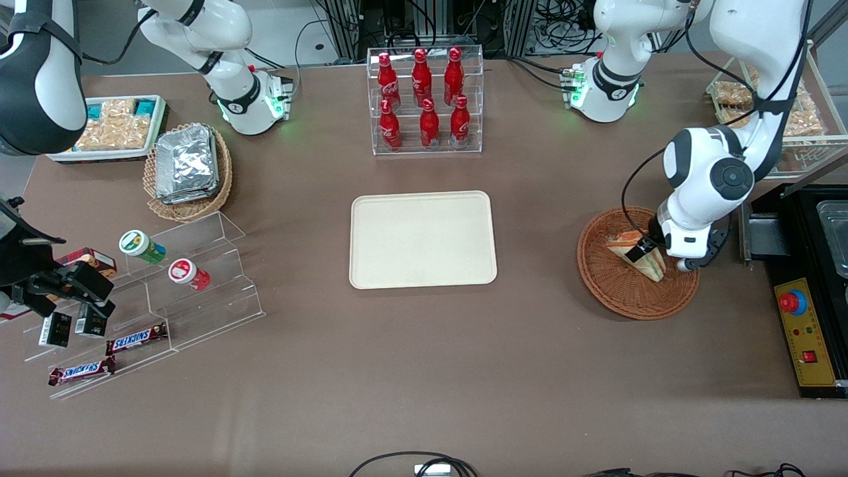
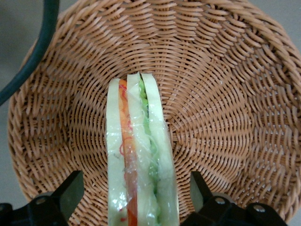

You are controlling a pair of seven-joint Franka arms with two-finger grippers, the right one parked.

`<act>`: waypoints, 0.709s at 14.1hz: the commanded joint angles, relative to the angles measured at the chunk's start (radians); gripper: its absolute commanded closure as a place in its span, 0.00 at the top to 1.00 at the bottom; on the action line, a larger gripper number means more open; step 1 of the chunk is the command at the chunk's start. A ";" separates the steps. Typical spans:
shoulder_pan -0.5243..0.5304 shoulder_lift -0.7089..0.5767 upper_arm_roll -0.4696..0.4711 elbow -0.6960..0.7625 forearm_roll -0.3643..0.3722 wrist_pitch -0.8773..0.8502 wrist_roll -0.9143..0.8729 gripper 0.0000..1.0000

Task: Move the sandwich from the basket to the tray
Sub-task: 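Close the left gripper on the sandwich and lift it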

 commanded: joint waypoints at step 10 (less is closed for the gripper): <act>-0.001 -0.064 -0.003 0.038 0.013 -0.074 0.036 0.00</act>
